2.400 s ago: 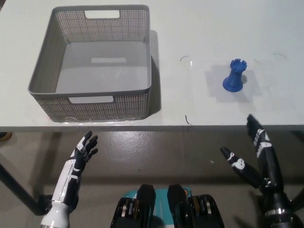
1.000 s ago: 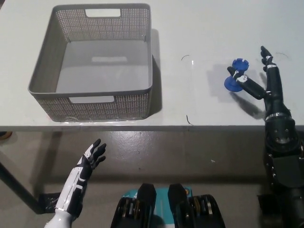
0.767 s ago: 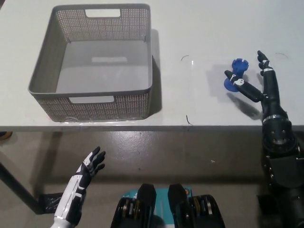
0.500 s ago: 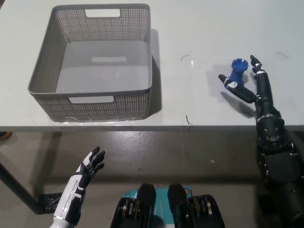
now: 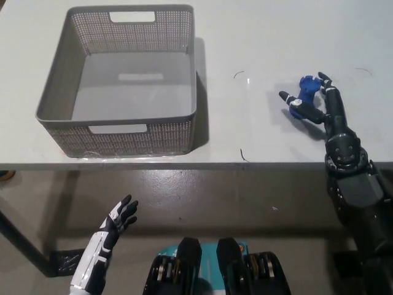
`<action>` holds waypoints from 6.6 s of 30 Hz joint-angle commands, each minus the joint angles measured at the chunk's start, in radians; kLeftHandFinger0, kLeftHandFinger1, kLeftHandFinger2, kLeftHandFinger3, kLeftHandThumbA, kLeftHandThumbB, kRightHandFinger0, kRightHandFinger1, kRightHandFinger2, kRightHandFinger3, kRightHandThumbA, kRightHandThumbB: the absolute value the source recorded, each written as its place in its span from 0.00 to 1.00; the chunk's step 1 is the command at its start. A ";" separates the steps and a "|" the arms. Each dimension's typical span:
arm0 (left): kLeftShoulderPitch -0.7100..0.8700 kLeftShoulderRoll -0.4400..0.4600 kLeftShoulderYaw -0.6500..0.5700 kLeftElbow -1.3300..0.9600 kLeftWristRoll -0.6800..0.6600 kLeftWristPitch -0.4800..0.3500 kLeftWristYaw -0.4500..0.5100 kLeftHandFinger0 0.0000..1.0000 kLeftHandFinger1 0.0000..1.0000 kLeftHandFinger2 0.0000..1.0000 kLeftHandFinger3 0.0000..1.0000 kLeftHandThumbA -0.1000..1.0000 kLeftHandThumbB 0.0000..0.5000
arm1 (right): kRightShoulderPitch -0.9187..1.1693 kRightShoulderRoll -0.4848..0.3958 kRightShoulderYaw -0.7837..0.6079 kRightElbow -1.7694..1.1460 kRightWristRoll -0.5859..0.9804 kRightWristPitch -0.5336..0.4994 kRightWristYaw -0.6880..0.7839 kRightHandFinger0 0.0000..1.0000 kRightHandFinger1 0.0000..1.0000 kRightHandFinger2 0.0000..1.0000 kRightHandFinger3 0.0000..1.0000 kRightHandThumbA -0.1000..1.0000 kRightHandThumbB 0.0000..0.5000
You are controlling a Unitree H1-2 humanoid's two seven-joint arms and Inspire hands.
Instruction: Use the right hand to pick up a chess pieces and put it into a container on the left hand side
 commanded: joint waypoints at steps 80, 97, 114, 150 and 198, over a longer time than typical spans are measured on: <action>-0.034 0.025 -0.009 0.021 0.022 -0.059 -0.034 1.00 1.00 1.00 1.00 1.00 0.89 | -0.527 0.398 0.077 -0.018 0.138 -0.130 -0.215 0.02 0.32 0.72 0.65 0.00 0.45; -0.066 0.034 -0.020 0.022 0.018 -0.070 -0.047 1.00 1.00 1.00 1.00 1.00 0.90 | -0.623 0.447 0.151 0.352 0.110 -0.136 -0.131 0.00 0.37 0.77 0.77 0.00 0.27; -0.097 0.043 -0.029 0.018 0.039 -0.053 -0.052 1.00 1.00 1.00 1.00 1.00 0.93 | -0.583 0.363 0.276 0.389 0.070 0.007 0.106 0.93 1.00 1.00 1.00 0.39 0.66; -0.070 0.044 -0.032 0.034 0.022 -0.067 -0.058 1.00 1.00 1.00 1.00 1.00 1.00 | -0.336 -0.020 0.147 -0.940 0.090 0.254 0.255 1.00 1.00 1.00 1.00 1.00 0.87; -0.003 0.011 0.060 0.167 0.003 -0.145 0.005 1.00 1.00 1.00 1.00 1.00 0.87 | 1.088 0.031 0.115 -1.002 0.224 -0.427 0.209 1.00 1.00 1.00 1.00 0.99 0.60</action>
